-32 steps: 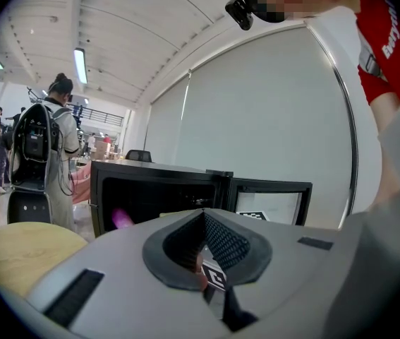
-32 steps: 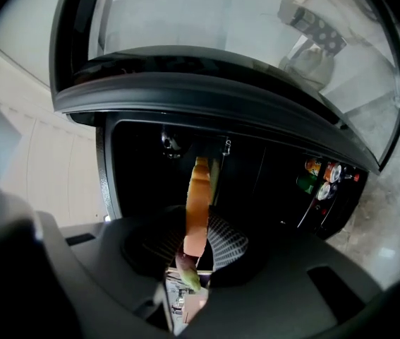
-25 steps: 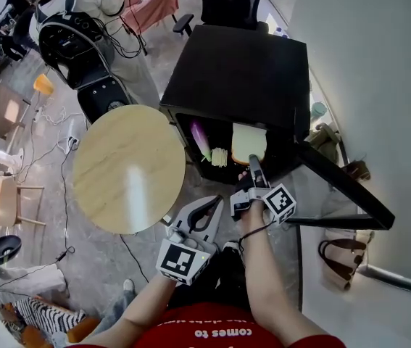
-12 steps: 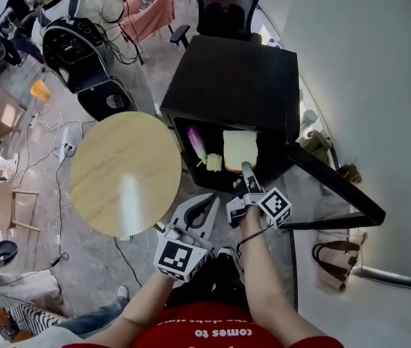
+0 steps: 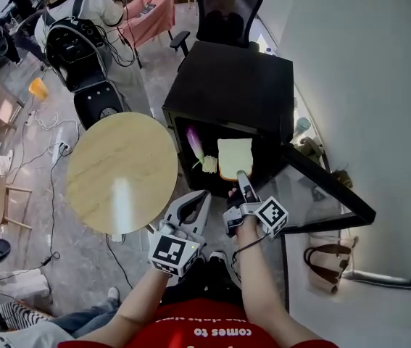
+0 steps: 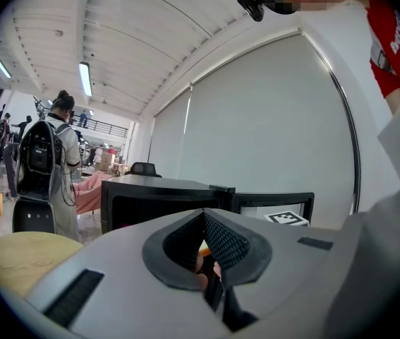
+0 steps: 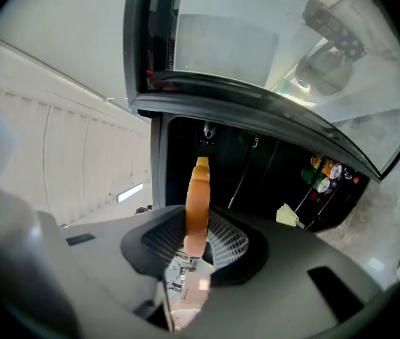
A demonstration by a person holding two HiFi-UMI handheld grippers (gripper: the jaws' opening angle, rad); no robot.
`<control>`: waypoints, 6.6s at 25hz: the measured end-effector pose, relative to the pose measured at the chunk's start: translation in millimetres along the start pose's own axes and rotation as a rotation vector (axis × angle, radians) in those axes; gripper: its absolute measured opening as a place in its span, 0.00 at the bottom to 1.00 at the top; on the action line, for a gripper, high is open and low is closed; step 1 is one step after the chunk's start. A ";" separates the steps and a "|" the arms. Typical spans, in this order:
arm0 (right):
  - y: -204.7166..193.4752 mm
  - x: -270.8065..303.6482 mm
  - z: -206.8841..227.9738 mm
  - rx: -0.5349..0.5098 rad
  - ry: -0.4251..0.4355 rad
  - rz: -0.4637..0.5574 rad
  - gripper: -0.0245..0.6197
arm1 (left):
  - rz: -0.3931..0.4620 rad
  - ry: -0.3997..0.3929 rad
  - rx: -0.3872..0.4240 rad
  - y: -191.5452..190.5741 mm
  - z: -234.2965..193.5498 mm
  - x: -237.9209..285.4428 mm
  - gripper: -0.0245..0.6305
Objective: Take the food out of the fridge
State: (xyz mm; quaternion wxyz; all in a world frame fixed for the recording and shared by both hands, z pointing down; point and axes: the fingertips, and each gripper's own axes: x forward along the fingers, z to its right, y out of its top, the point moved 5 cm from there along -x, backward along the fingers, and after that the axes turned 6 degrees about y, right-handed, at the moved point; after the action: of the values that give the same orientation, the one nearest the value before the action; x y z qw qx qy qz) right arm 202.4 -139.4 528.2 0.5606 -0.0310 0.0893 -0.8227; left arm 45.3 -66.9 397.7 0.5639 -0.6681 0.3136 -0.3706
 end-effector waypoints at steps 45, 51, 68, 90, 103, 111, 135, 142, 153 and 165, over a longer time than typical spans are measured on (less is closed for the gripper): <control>-94.2 -7.0 -112.5 0.078 0.312 -0.397 0.18 | 0.054 0.234 0.015 8.6 -44.5 -88.9 0.05; -138.4 15.0 -114.1 0.118 0.327 -0.520 0.18 | 0.054 0.357 0.001 4.7 -69.7 -117.3 0.05; -266.7 54.8 -110.2 0.185 0.290 -0.832 0.18 | 0.044 0.681 -0.084 -11.2 -138.4 -207.4 0.05; -351.6 77.1 45.4 0.177 -0.109 -0.976 0.18 | 0.009 0.881 -0.179 -51.5 -173.6 -270.3 0.05; -378.5 70.7 105.1 0.058 -0.309 -1.026 0.19 | -0.028 0.949 -0.251 -78.7 -171.8 -306.2 0.05; -377.0 70.0 113.9 -0.082 -0.348 -1.101 0.19 | -0.022 0.938 -0.255 -81.2 -170.5 -302.8 0.05; -378.1 52.2 89.7 -0.621 -0.400 -1.280 0.18 | -0.026 0.890 -0.263 -83.7 -170.8 -291.6 0.05; -372.6 54.0 82.2 -0.565 -0.384 -1.245 0.14 | -0.018 0.886 -0.258 -79.4 -168.8 -291.0 0.05; -366.0 47.4 34.1 -0.334 -0.128 -1.267 0.12 | 0.018 0.879 -0.197 -51.3 -164.3 -288.0 0.05; -348.4 26.0 -24.2 -0.198 0.104 -1.266 0.10 | 0.057 0.853 -0.136 -24.5 -153.5 -280.6 0.05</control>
State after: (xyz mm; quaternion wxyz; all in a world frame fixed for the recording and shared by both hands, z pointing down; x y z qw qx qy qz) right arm -130.3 -36.9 566.4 -0.0440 -0.0895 0.1564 -0.9826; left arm -233.3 92.1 395.8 0.3486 -0.4817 0.5606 -0.5764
